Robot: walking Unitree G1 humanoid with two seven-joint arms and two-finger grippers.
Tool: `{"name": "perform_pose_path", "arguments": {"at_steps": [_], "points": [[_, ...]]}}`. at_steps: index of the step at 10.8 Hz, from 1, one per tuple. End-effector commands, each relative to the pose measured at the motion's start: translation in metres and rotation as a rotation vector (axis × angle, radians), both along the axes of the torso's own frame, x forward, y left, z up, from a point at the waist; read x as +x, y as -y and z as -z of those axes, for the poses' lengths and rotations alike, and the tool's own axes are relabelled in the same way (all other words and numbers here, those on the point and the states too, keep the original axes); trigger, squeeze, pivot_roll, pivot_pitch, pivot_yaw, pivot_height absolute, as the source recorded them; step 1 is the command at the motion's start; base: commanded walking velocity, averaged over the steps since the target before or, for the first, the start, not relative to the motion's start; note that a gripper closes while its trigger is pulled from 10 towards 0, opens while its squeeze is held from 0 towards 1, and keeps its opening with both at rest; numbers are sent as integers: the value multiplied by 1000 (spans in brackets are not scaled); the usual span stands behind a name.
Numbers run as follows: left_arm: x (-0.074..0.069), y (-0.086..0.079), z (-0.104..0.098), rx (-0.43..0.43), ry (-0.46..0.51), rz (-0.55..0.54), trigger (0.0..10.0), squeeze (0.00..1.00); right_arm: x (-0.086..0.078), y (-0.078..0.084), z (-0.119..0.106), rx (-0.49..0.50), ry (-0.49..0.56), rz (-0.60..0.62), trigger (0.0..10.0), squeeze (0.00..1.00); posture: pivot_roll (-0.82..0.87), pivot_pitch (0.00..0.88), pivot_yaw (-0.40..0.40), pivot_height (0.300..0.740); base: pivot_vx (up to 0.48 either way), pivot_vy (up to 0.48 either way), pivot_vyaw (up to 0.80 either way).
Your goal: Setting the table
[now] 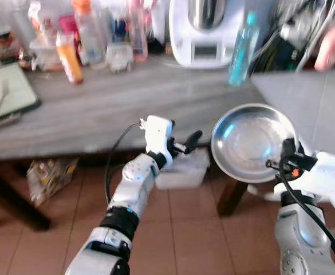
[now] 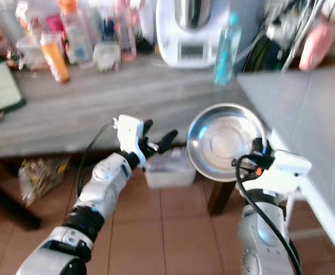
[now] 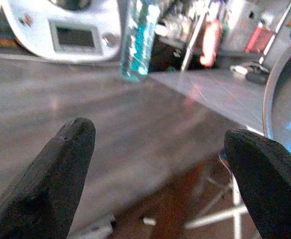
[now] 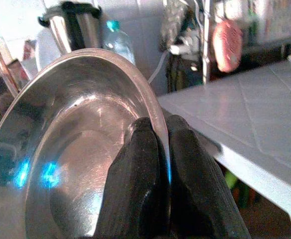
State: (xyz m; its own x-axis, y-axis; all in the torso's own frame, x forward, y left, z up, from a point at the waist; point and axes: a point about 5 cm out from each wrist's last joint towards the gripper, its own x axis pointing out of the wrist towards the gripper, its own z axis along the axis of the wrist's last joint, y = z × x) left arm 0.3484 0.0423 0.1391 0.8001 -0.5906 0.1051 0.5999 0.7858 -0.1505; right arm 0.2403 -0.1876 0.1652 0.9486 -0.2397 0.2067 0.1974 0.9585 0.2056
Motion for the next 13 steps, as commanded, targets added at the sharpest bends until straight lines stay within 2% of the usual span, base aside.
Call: {"name": "perform_pose_path", "arguments": {"at_steps": [1, 6, 8, 10, 13], "points": [[2, -8, -1, 16, 6, -19, 10000, 0, 1, -7, -4, 4, 21, -28, 10000, 0, -4, 84, -2, 740, 480, 0, 0], [3, -10, -1, 23, 7, -21, 10000, 0, 3, -9, -3, 8, 20, -31, 10000, 0, 7, 83, 2, 740, 480, 0, 0], [4, -14, -2, 21, 0, -44, 10000, 0, 1, -9, -2, 14, 15, -26, 10000, 0, 6, 90, 4, 740, 0, 0, 0], [7, -24, -10, 28, 36, -104, 10000, 0, -1, -8, -1, 14, 13, -22, 10000, 0, 8, 101, 3, 740, 0, 0, 0], [4, -45, -14, 71, 87, -192, 10000, 0, -2, -9, -1, 13, 9, -24, 10000, 0, 14, 113, 4, 740, 0, 0, 0]]}}
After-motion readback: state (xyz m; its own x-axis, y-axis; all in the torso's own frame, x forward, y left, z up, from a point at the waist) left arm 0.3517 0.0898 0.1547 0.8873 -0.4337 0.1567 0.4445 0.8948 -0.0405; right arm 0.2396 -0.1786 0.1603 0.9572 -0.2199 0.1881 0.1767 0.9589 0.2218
